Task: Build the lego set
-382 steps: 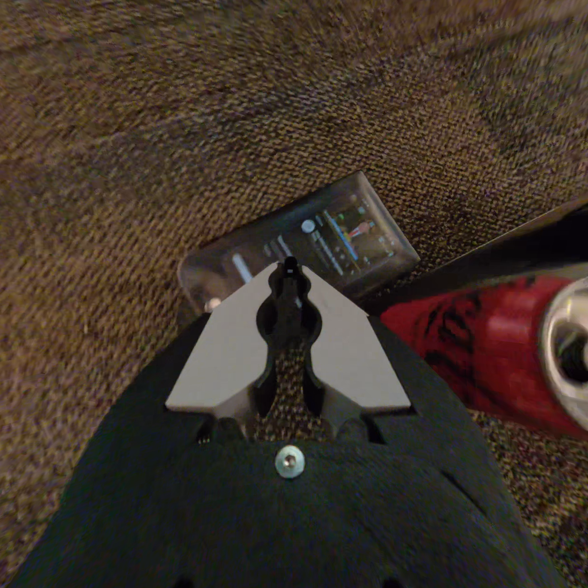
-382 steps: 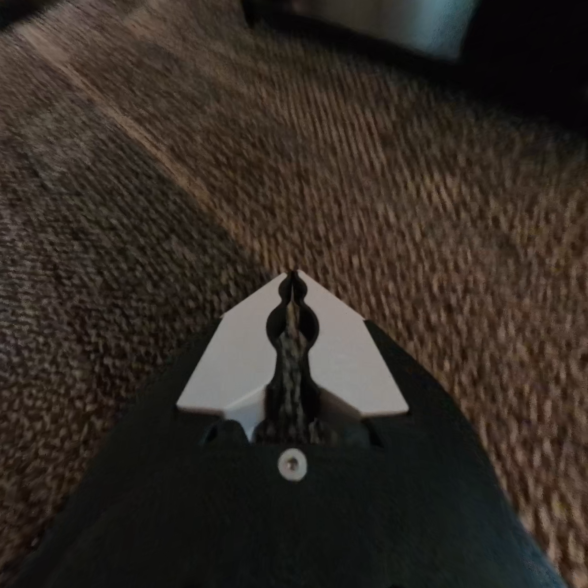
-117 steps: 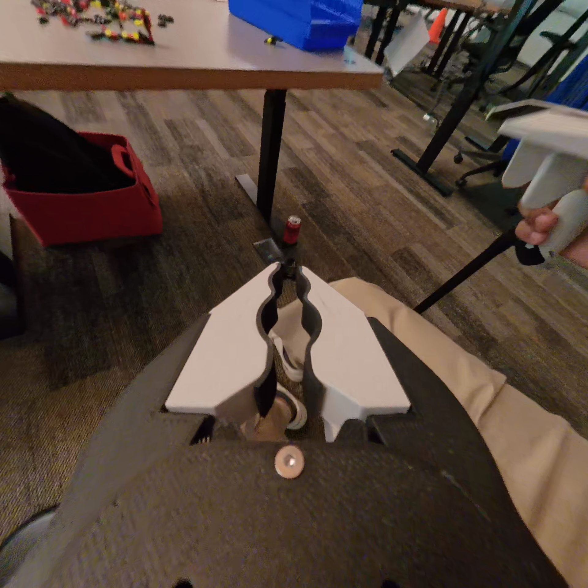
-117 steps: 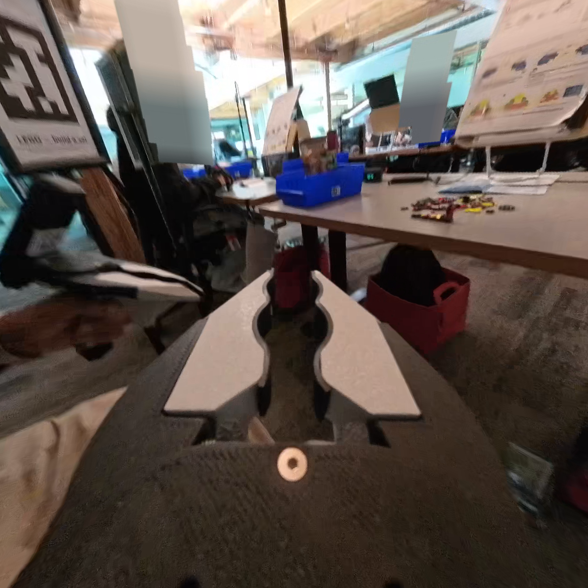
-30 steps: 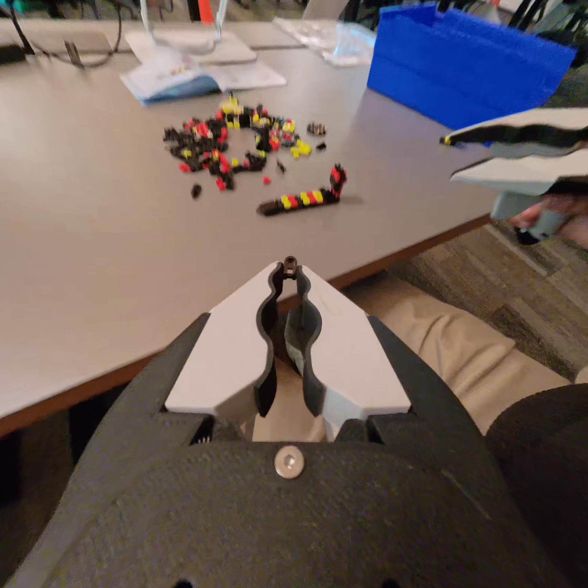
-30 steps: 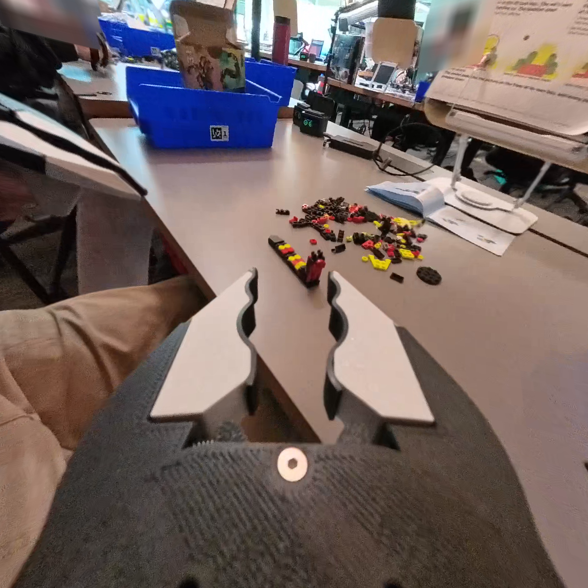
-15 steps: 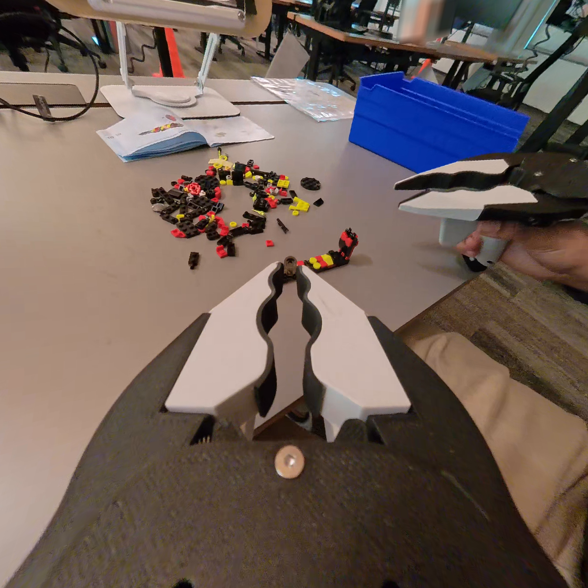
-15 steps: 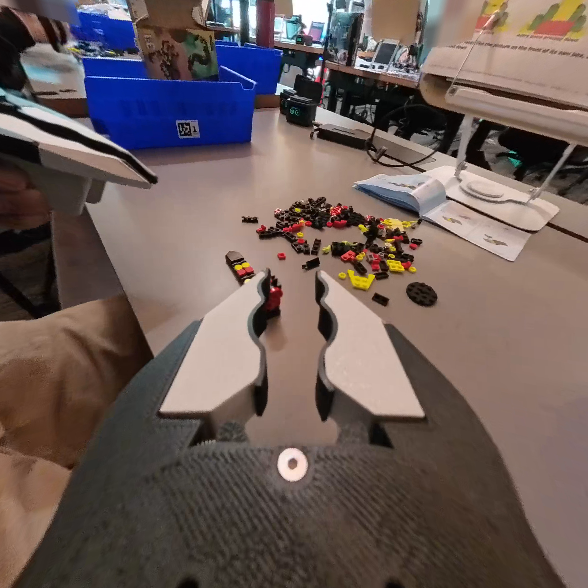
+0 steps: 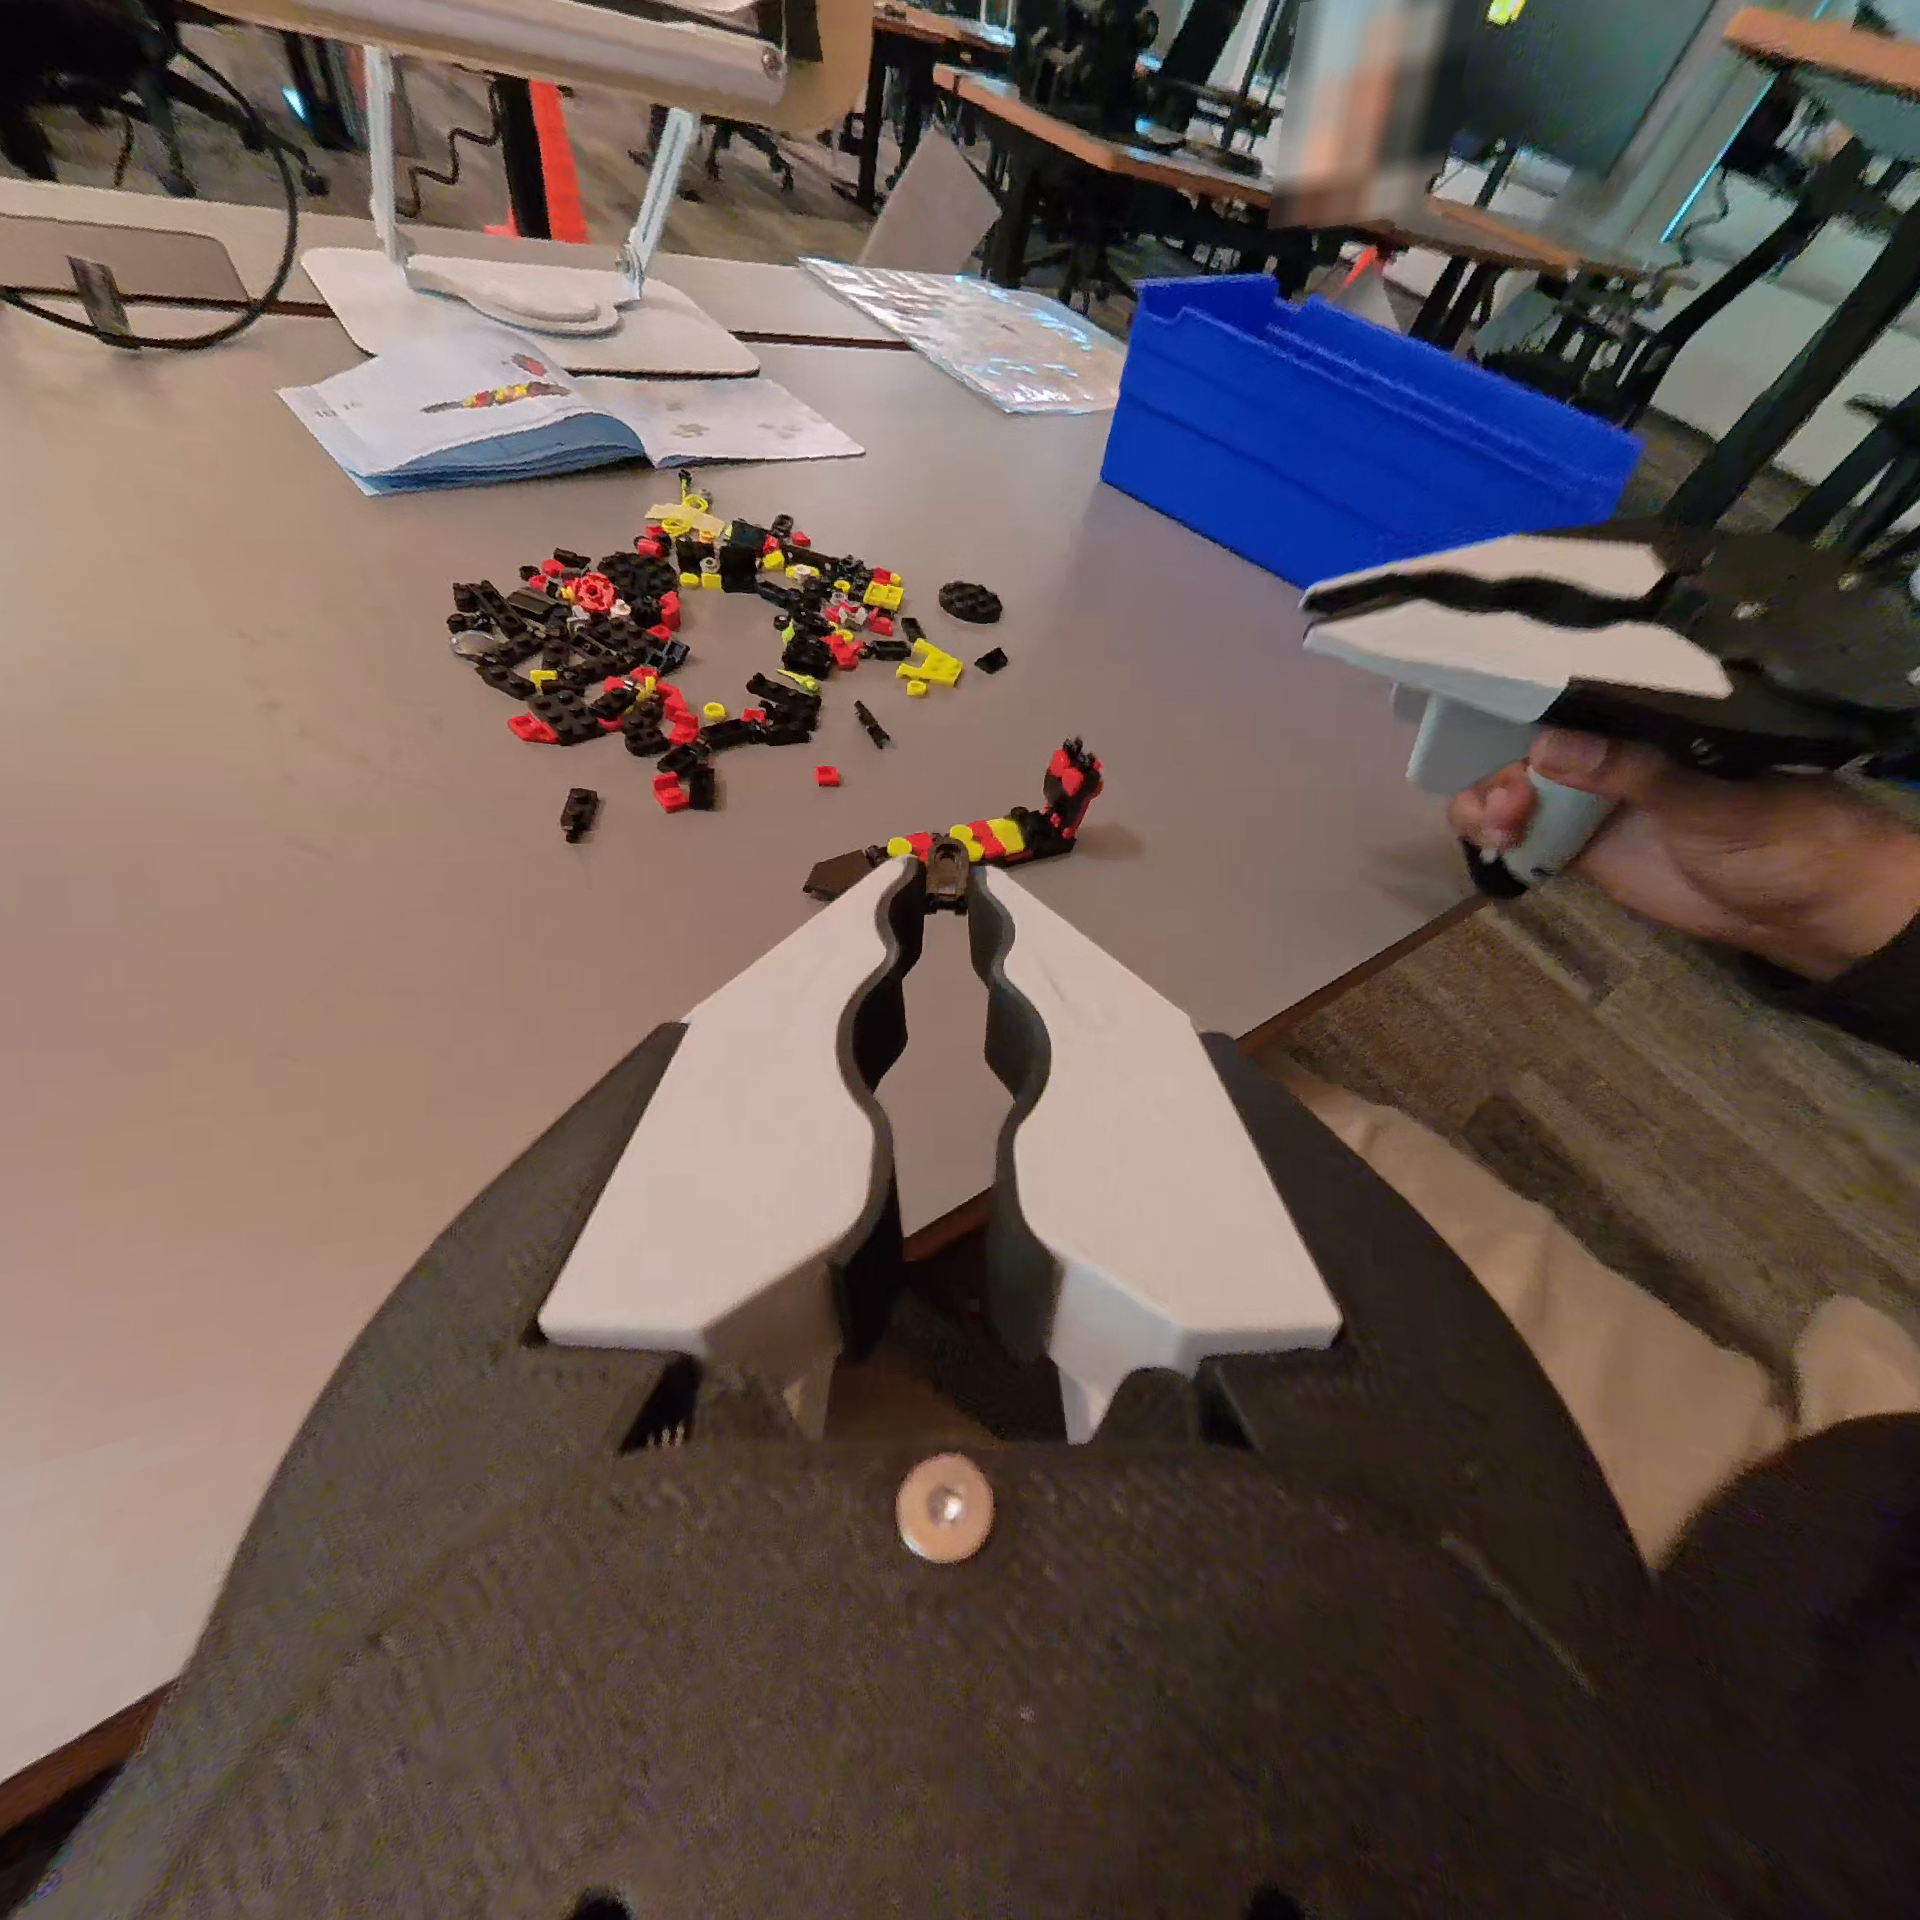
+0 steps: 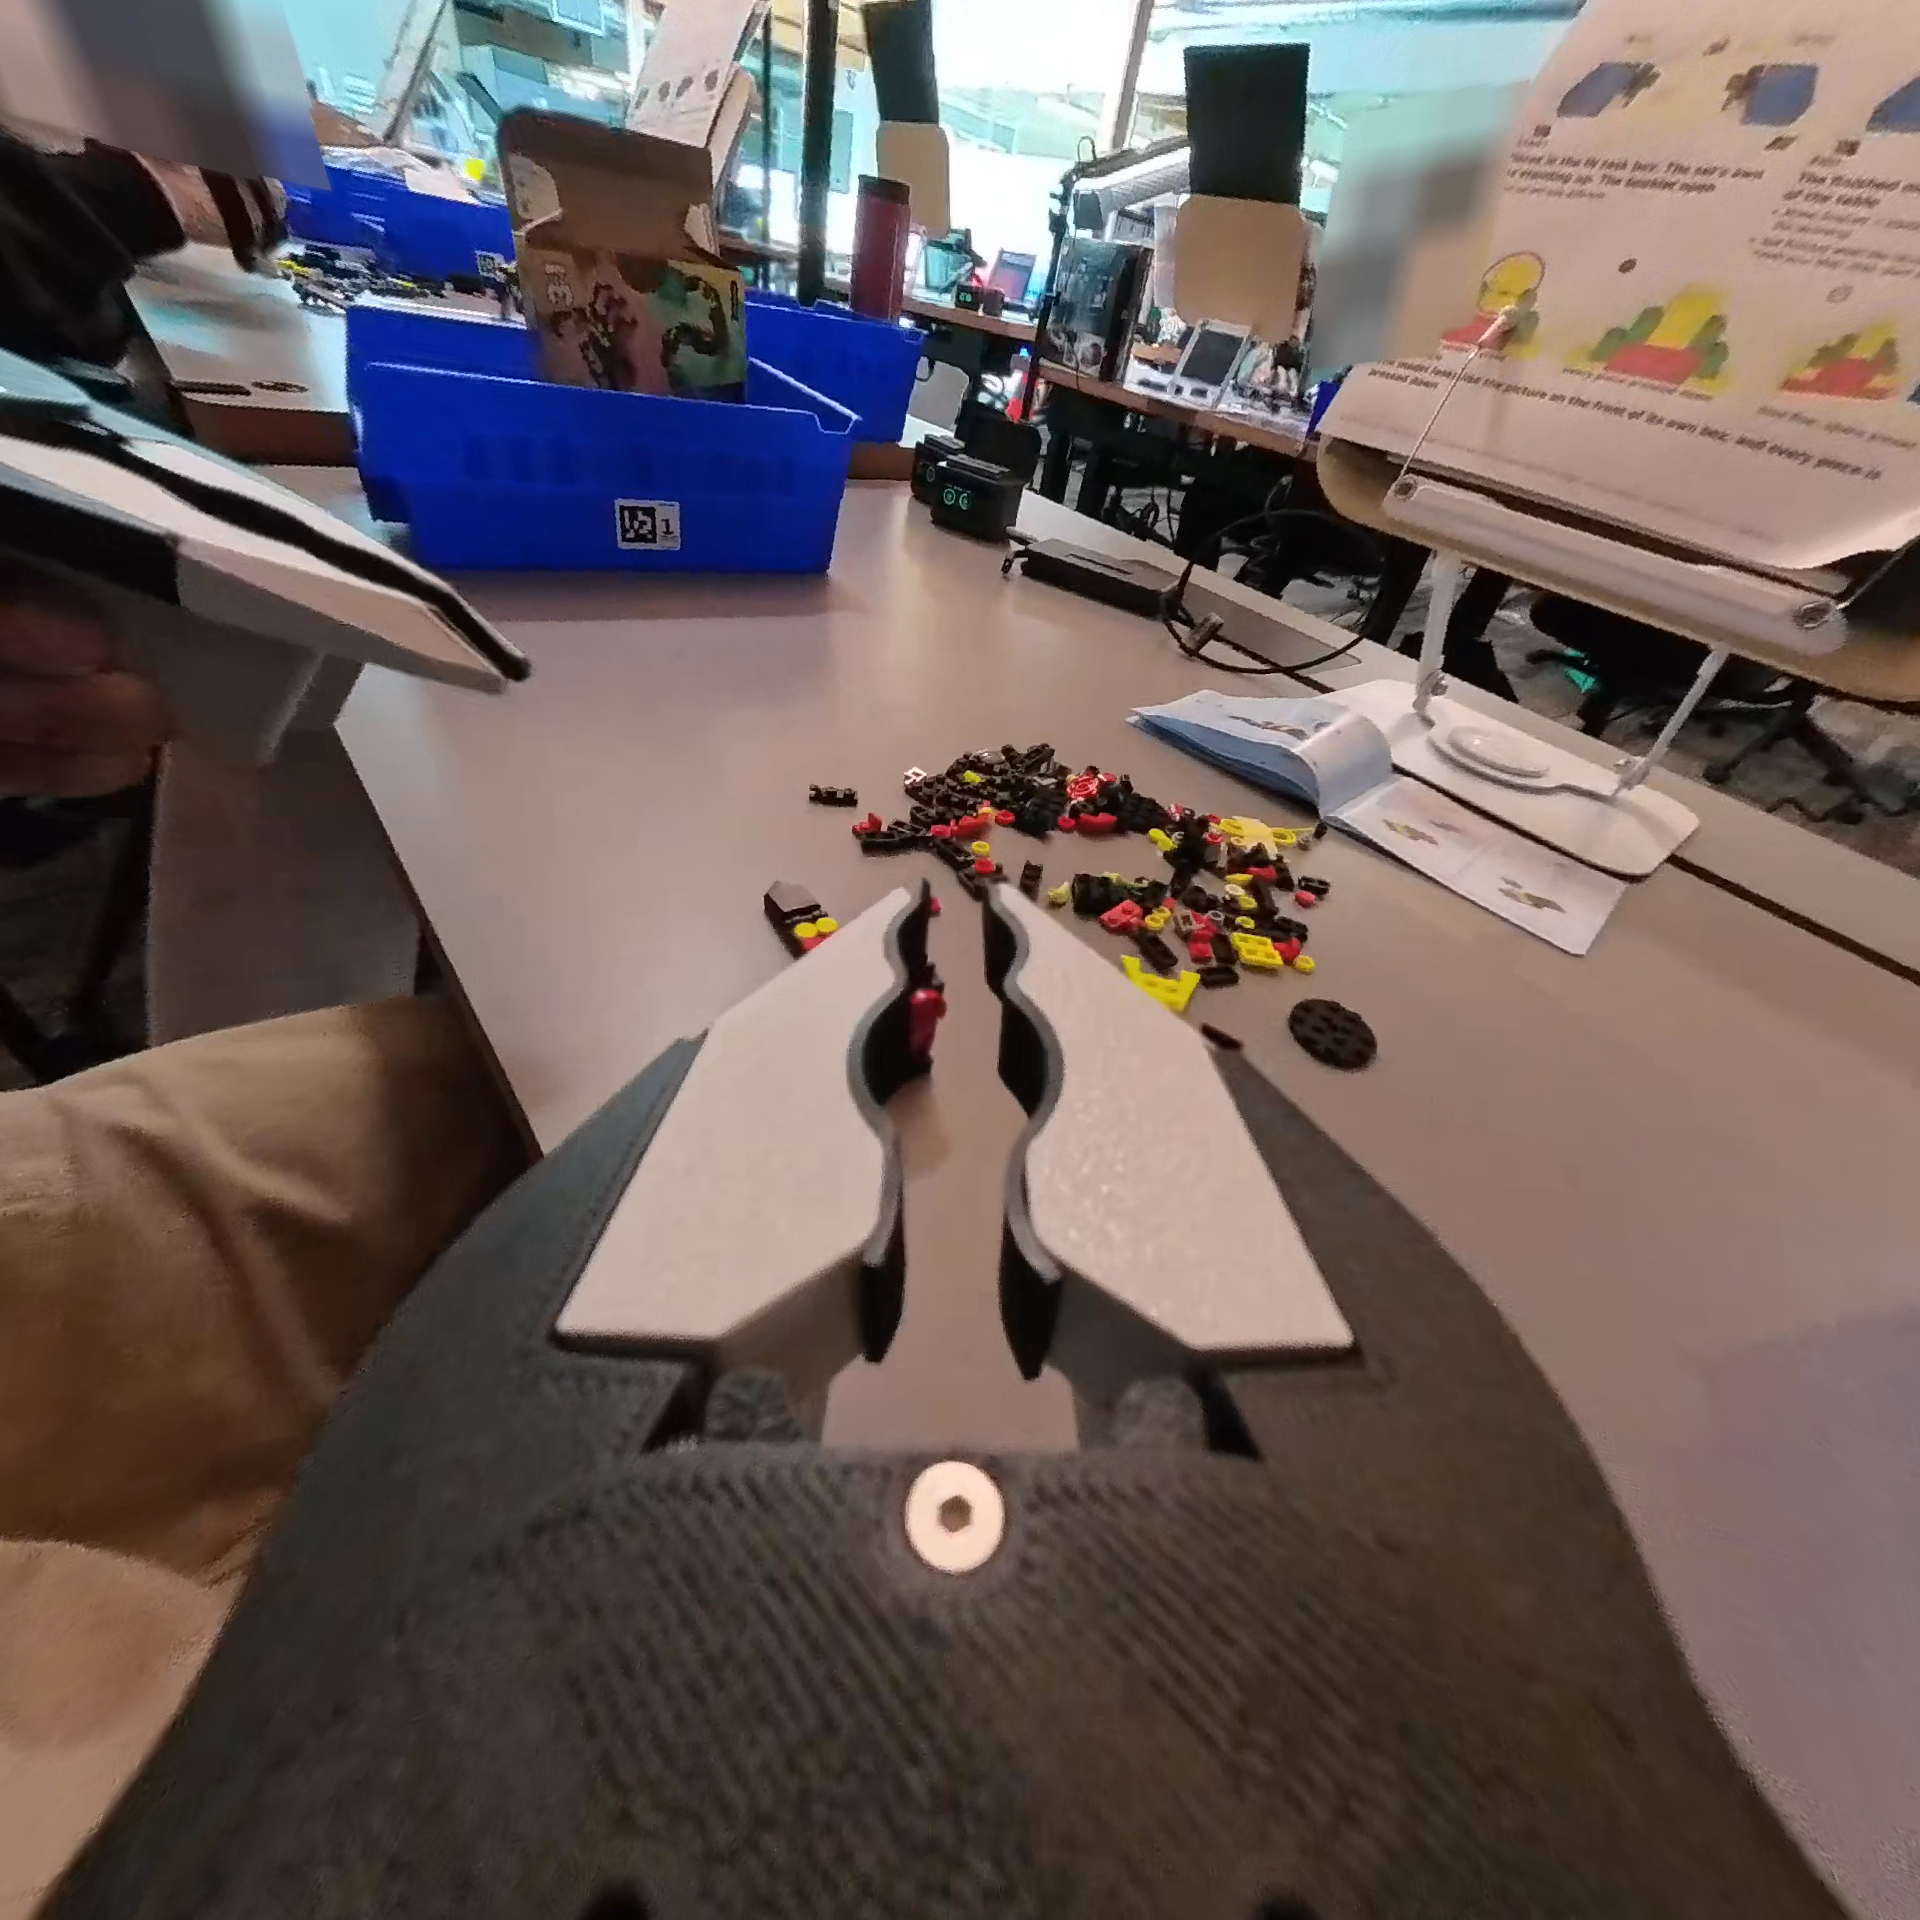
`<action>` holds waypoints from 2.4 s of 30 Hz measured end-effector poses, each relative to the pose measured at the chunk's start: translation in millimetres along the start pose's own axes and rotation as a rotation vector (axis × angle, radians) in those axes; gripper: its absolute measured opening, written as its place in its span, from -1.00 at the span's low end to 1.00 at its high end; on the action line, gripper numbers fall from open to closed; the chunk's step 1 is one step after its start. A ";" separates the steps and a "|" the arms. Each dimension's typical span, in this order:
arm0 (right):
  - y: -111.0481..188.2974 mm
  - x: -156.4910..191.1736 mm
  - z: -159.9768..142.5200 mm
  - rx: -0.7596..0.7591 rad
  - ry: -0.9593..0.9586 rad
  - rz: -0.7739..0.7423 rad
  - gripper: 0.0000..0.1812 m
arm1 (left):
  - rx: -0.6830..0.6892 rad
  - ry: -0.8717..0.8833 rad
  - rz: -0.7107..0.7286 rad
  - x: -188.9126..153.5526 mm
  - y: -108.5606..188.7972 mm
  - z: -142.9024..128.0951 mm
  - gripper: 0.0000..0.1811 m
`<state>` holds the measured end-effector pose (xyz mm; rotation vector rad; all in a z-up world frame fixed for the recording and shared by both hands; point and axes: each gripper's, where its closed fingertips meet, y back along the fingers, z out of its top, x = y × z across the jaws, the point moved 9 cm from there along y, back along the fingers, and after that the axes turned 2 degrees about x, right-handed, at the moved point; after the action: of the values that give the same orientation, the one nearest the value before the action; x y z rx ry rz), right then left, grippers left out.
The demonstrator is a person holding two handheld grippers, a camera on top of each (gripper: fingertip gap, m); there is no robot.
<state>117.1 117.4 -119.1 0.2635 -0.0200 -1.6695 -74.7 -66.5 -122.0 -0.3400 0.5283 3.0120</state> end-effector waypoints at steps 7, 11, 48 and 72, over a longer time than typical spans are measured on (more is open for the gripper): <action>2.8 -9.5 -12.2 0.062 -0.063 -0.021 -0.85 | -0.073 0.151 0.015 19.4 10.8 1.3 -0.92; 7.6 -28.4 -20.7 0.107 0.014 -0.115 -0.94 | -0.061 0.039 0.228 42.5 4.8 -8.5 -0.92; -77.1 -96.4 30.6 -0.133 0.067 -0.139 -1.00 | -0.142 0.026 -0.069 72.1 -124.5 80.9 -0.93; 78.5 -143.5 -23.1 0.390 -0.072 -0.506 -0.54 | -0.060 0.038 -0.217 67.1 -165.0 86.8 -0.92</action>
<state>211.4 252.4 -105.4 0.5351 -0.3615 -2.1734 -141.1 120.0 -111.9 -0.4288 0.3768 2.8201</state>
